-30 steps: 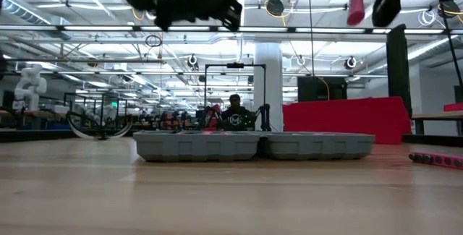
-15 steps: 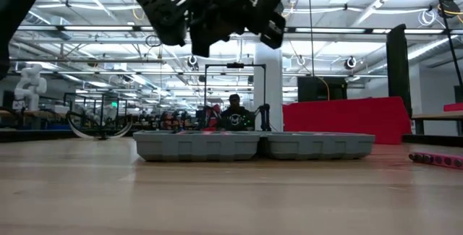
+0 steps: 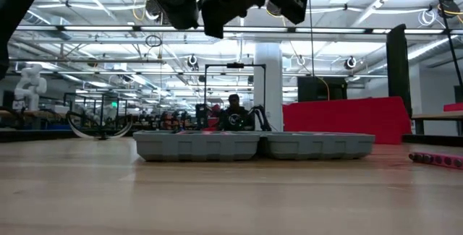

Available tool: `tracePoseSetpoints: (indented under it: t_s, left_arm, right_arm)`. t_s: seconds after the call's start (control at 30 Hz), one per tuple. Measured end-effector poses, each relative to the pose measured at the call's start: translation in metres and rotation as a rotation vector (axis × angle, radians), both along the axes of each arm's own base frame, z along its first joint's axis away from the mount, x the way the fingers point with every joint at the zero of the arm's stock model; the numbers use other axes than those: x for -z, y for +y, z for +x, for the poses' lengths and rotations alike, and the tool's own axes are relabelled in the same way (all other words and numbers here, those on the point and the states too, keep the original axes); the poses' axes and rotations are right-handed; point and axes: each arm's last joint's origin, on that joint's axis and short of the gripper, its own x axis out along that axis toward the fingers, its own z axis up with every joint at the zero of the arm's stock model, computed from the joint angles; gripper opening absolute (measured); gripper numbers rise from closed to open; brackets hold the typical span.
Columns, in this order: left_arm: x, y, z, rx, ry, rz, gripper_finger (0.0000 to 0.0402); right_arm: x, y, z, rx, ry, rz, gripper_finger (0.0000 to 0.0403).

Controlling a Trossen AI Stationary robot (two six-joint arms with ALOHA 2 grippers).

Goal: Prefit tool cases
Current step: Put the hammer into the toolbox

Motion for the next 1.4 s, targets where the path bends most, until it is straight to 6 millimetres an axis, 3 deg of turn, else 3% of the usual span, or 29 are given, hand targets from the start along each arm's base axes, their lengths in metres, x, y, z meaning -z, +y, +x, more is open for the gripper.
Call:
tracePoseSetpoints:
  t_s: [0.23, 0.3, 0.37, 0.43, 0.67, 0.8, 0.97, 1.13, 1.27, 1.4]
  left_arm:
    - [-0.006, -0.014, 0.005, -0.056, -0.020, -0.001, 0.0137]
    - [-0.009, -0.015, 0.006, -0.054, -0.027, -0.001, 0.0114]
    - [-0.011, -0.015, 0.006, -0.047, -0.038, 0.003, 0.0067]
    - [-0.011, -0.013, 0.006, -0.052, -0.040, 0.000, 0.0056]
    - [-0.010, -0.006, 0.009, -0.190, -0.006, -0.024, 0.0056]
    - [-0.009, -0.003, 0.010, -0.257, 0.021, -0.027, 0.0056]
    - [-0.004, 0.008, 0.010, -0.366, 0.044, -0.025, 0.0056]
    - [0.012, 0.031, 0.004, -0.494, 0.087, -0.031, 0.0056]
    - [0.022, 0.046, -0.001, -0.598, 0.096, -0.051, 0.0056]
    - [0.026, 0.048, -0.004, -0.721, 0.064, -0.070, 0.0056]
  right_arm:
    - [0.000, 0.000, 0.000, 0.001, 0.001, -0.003, 0.0025]
    - [0.000, 0.000, 0.000, 0.001, 0.003, -0.004, 0.0025]
    - [0.000, 0.000, 0.000, -0.001, 0.001, 0.002, 0.0025]
    - [-0.001, 0.000, -0.001, 0.001, -0.003, 0.007, 0.0028]
    - [-0.009, -0.004, -0.008, 0.008, -0.015, 0.039, 0.0126]
    - [-0.018, -0.010, -0.020, 0.014, -0.008, 0.039, 0.0152]
    - [-0.022, -0.016, -0.037, 0.108, 0.053, 0.040, 0.0157]
    - [-0.024, -0.022, -0.053, 0.237, 0.120, 0.077, 0.0159]
    - [-0.019, -0.027, -0.061, 0.393, 0.202, 0.107, 0.0159]
    - [-0.012, -0.032, -0.064, 0.523, 0.258, 0.156, 0.0159]
